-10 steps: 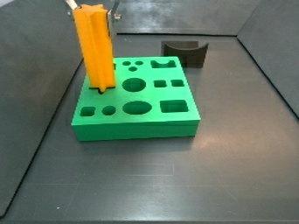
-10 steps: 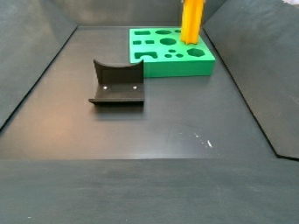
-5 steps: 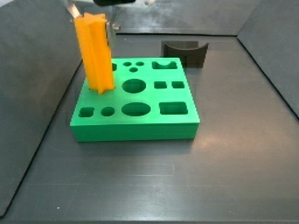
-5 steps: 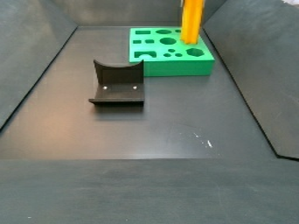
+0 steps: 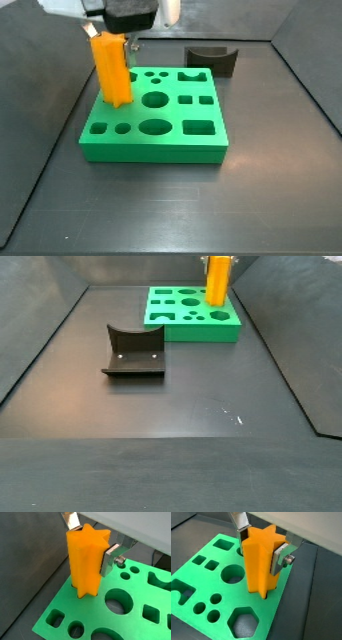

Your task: Insert the star object.

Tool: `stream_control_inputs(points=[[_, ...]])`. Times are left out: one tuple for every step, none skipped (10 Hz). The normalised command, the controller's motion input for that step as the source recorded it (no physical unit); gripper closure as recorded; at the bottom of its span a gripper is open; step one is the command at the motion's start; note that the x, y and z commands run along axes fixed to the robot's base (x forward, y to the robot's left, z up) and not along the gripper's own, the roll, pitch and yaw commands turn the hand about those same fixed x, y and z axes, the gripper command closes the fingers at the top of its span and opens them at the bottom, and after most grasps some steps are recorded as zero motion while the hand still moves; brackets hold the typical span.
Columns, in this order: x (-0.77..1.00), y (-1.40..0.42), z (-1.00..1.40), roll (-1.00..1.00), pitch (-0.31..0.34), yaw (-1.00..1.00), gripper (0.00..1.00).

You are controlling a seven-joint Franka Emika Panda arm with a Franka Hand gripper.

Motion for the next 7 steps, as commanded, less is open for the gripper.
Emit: stream_control_inputs(points=[[-0.12, 0.0, -0.41, 0.04, -0.14, -0.01, 1.0], [-0.17, 0.0, -0.44, 0.05, -0.177, 0.0, 1.0], [-0.17, 0.0, -0.44, 0.07, -0.163, 0.0, 1.0], [-0.14, 0.0, -0.43, 0.1, -0.144, 0.0, 1.0], [-0.01, 0.0, -0.16, 0.0, -0.189, 0.0, 1.0], [0.0, 0.02, 0.0, -0.03, 0.0, 0.0, 1.0], [0.0, 0.0, 0.0, 0.0, 0.0, 0.0, 1.0]])
